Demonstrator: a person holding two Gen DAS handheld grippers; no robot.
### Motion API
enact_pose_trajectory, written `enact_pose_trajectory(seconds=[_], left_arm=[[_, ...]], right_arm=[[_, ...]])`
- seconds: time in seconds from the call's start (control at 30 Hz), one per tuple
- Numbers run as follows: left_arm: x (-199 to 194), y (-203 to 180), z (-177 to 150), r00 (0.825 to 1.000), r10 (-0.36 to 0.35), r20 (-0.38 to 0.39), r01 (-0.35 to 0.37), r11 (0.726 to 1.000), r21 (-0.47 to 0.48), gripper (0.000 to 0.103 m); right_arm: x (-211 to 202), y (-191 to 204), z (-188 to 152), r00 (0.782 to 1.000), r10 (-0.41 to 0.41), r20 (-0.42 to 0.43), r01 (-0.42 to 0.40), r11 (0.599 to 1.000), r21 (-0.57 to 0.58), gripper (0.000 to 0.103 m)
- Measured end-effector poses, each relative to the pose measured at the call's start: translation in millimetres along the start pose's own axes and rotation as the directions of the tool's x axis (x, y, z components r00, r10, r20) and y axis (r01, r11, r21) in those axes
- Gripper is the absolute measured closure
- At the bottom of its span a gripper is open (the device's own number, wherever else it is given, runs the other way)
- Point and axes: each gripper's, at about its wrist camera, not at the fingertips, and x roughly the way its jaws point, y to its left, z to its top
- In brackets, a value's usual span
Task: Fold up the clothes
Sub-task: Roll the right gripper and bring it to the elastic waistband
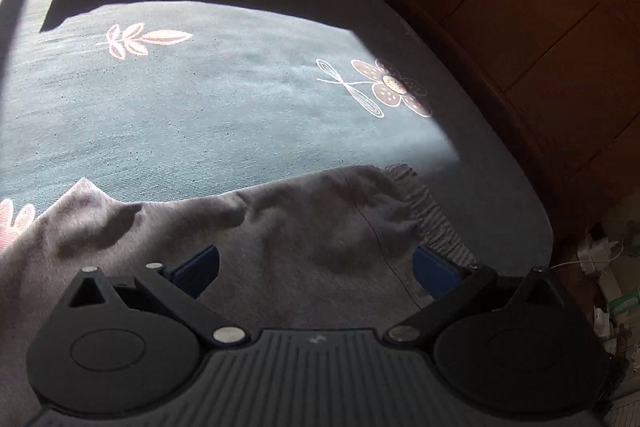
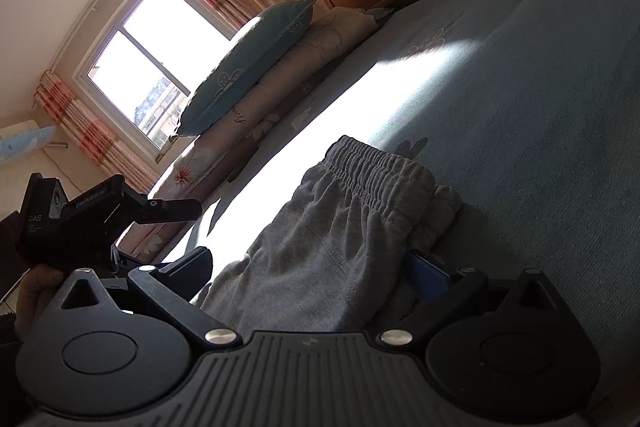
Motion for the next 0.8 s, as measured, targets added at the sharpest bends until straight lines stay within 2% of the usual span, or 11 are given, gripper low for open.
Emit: enact_pose_trajectory(seconds=[0.07, 0.17, 0.3, 0.4, 0.5, 0.57, 0.67, 0.7, 0.73, 0.8], left_arm=[[-26.8, 7.6, -19.1, 1.0, 0.018, 0.006, -0.018, 1.0, -0.009, 0.001], [-48.1, 18.9, -63.9, 0.996, 0.087, 0.023, -0.087, 0.996, -0.029, 0.001], [-63.9, 24.4, -124.0, 0.976, 0.206, 0.069, -0.204, 0.978, -0.042, 0.001], [-63.8, 24.5, -152.9, 0.968, 0.245, 0.057, -0.244, 0.969, -0.031, 0.001], [-61.3, 27.4, -162.6, 0.982, 0.191, 0.01, -0.189, 0.979, -0.081, 0.001], [-66.0, 23.7, -158.4, 0.98, 0.191, 0.053, -0.187, 0.98, -0.072, 0.001], [-72.4, 17.0, -145.5, 0.962, 0.225, 0.152, -0.22, 0.974, -0.049, 0.001], [-71.9, 17.4, -142.3, 0.959, 0.23, 0.163, -0.224, 0.973, -0.051, 0.001], [-67.0, 20.4, -140.1, 0.964, 0.222, 0.143, -0.216, 0.975, -0.061, 0.001], [-49.9, 27.3, -138.4, 0.98, 0.192, 0.051, -0.189, 0.98, -0.064, 0.001]], right_arm=[[0.0, -0.1, -0.6, 1.0, -0.004, -0.002, 0.004, 1.0, -0.005, 0.0], [-0.2, -1.0, -1.4, 1.0, -0.011, -0.003, 0.011, 1.0, -0.006, 0.0], [0.9, -3.5, -2.6, 1.0, -0.025, -0.01, 0.025, 1.0, 0.0, 0.0], [3.5, -5.6, -3.0, 0.999, -0.038, -0.032, 0.039, 0.999, 0.01, 0.0], [4.8, -4.7, -4.3, 0.998, -0.047, -0.039, 0.047, 0.999, 0.006, 0.0], [5.1, -3.2, -5.2, 0.998, -0.051, -0.041, 0.05, 0.999, -0.003, 0.0], [4.4, -1.7, -6.1, 0.998, -0.054, -0.039, 0.054, 0.998, -0.014, 0.0], [3.9, -1.4, -6.3, 0.998, -0.055, -0.038, 0.054, 0.998, -0.017, 0.0], [3.6, -1.5, -6.3, 0.998, -0.056, -0.036, 0.056, 0.998, -0.016, 0.0], [3.4, -2.2, -6.0, 0.998, -0.057, -0.034, 0.057, 0.998, -0.007, 0.0]])
